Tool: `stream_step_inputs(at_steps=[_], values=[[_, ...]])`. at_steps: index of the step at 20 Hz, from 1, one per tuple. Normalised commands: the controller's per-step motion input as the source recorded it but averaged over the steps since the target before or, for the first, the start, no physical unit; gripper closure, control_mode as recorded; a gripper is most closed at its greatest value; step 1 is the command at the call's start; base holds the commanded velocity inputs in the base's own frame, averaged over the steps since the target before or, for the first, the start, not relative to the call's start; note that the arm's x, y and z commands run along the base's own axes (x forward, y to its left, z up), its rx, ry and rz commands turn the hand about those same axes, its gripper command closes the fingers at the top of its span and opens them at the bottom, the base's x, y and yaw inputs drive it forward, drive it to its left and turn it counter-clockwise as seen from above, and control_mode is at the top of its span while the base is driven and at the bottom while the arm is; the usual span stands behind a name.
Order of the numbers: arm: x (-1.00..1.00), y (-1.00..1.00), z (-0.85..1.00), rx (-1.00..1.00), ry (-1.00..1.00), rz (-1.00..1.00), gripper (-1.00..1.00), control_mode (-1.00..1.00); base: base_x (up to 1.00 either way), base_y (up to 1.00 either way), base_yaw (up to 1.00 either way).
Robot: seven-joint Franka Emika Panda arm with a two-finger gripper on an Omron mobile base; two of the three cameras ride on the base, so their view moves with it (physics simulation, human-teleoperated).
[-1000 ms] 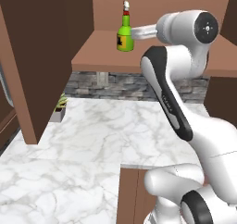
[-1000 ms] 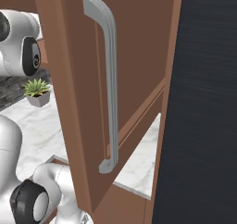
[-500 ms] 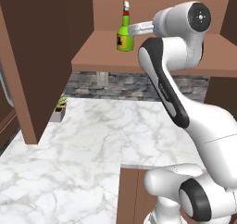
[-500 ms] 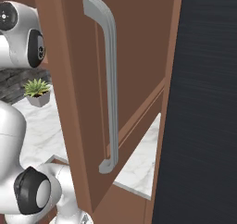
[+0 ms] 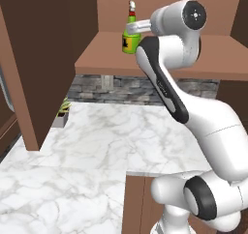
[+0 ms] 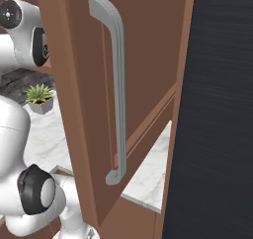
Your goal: Move the cutting board and knife to the sink. Then move spray from the cabinet to the counter.
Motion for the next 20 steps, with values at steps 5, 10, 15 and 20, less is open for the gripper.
stream_step_inputs(at_steps=[5,10,15,20], values=[[0.41,0.08,0.0,-0.01,0.0,0.0,-1.0,-1.0,0.0,0.0,0.0],[0.29,0.0,0.0,0.0,0.0,0.0,-1.0,-1.0,0.0,0.0,0.0],[0.33,0.0,0.0,0.0,0.0,0.0,-1.0,-1.0,0.0,0.0,0.0],[0.43,0.01,0.0,0.0,0.0,0.0,-1.0,-1.0,0.0,0.0,0.0]])
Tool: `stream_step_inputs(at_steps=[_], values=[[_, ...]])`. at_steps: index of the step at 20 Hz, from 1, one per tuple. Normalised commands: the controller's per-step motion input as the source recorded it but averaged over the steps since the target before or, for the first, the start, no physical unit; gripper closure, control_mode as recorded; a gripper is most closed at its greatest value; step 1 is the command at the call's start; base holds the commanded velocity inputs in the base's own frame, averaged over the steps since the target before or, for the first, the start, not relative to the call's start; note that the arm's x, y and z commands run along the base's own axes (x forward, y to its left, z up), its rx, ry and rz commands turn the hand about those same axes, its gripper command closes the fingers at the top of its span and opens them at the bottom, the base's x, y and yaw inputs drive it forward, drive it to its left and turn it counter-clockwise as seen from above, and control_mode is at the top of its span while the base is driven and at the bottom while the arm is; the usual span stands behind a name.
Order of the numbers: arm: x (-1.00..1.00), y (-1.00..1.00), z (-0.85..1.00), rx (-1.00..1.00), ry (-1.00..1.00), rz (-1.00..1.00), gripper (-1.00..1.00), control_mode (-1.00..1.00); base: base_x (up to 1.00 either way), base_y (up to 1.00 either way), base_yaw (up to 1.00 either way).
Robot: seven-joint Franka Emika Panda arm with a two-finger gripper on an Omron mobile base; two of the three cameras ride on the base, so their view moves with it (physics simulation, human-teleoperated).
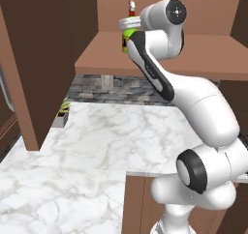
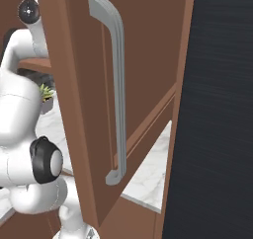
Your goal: Move the cutting board and knife to the sink. Then move spray from the cabinet to the counter.
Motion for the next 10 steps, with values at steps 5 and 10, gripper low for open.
stream_step_inputs(at_steps=[5,10], values=[[0.35,0.06,0.0,-0.01,0.01,-0.02,-1.0,-1.0,0.0,0.0,0.0],[0.25,0.0,0.0,0.0,0.0,0.0,-1.0,-1.0,0.0,0.0,0.0]])
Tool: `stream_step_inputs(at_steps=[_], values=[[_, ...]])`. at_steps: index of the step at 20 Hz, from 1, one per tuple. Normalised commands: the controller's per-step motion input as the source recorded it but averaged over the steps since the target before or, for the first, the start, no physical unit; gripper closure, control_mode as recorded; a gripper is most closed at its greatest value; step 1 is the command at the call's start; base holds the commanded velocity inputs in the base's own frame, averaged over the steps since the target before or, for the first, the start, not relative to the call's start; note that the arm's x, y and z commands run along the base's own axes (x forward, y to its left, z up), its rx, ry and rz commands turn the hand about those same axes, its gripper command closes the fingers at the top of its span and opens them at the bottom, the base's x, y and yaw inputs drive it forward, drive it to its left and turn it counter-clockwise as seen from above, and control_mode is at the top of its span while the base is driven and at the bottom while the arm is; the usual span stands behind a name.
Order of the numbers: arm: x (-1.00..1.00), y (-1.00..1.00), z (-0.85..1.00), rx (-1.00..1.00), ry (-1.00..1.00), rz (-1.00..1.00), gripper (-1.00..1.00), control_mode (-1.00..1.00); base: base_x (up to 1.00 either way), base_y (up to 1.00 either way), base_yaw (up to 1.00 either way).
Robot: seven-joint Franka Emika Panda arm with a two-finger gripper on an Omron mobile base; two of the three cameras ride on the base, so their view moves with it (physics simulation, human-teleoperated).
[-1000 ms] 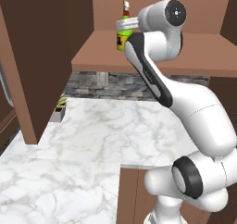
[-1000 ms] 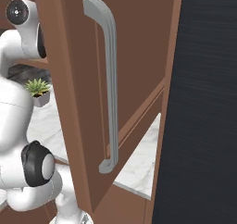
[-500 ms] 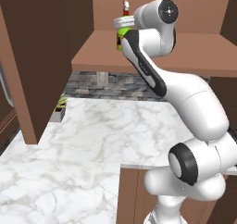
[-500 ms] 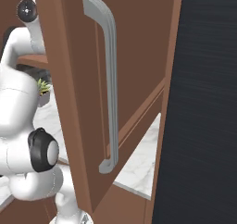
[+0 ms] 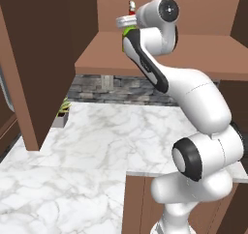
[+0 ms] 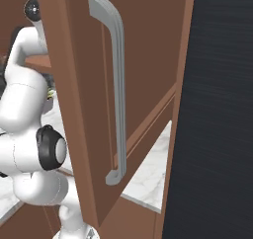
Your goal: Move the cutting board and knife to the sink. Then move spray from the cabinet to the counter.
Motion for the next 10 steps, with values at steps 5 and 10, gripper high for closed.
stream_step_inputs(at_steps=[5,10], values=[[0.24,0.03,0.0,0.0,0.0,0.0,-1.0,-1.0,0.0,0.0,0.0],[0.13,0.1,0.0,0.0,0.0,0.0,-1.0,-1.0,0.0,0.0,0.0]])
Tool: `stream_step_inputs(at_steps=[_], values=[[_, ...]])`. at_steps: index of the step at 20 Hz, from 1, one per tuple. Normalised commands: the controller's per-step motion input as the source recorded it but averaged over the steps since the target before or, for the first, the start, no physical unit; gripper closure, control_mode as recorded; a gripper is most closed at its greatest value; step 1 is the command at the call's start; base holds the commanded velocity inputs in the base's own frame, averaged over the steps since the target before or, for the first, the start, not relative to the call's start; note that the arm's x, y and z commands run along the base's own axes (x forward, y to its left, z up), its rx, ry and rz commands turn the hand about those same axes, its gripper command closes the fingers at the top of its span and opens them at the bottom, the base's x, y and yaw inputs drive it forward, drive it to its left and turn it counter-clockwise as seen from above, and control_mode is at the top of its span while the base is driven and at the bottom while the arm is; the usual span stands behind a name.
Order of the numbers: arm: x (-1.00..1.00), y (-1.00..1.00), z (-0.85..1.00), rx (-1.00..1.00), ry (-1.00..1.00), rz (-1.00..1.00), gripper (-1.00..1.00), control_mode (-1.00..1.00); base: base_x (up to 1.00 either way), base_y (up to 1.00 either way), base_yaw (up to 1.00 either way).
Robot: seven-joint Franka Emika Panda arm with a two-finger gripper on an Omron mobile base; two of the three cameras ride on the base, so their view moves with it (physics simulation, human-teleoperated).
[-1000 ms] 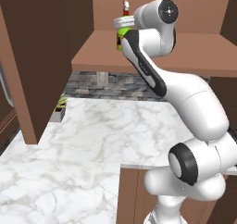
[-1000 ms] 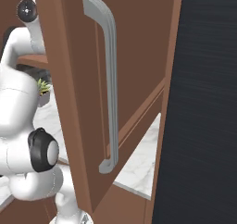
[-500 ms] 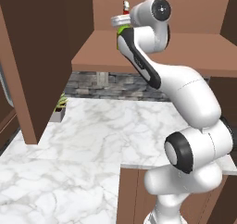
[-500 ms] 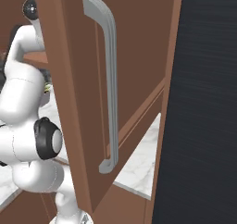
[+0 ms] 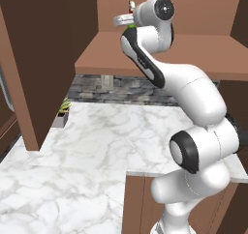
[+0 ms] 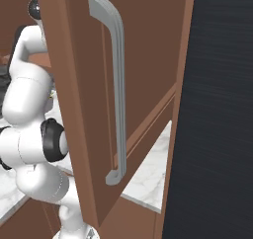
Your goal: Move the cutting board and knife to the sink. Then move spray from the cabinet to the counter.
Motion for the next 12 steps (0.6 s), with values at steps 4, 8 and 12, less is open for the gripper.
stream_step_inputs(at_steps=[4,8,12], values=[[0.11,0.04,0.0,0.0,0.0,0.0,-1.0,-1.0,0.0,0.0,0.0],[0.06,0.0,0.0,0.0,0.0,0.0,1.0,-1.0,0.0,0.0,0.0],[0.02,0.0,0.0,0.0,0.0,0.0,1.0,-1.0,0.0,0.0,0.0]])
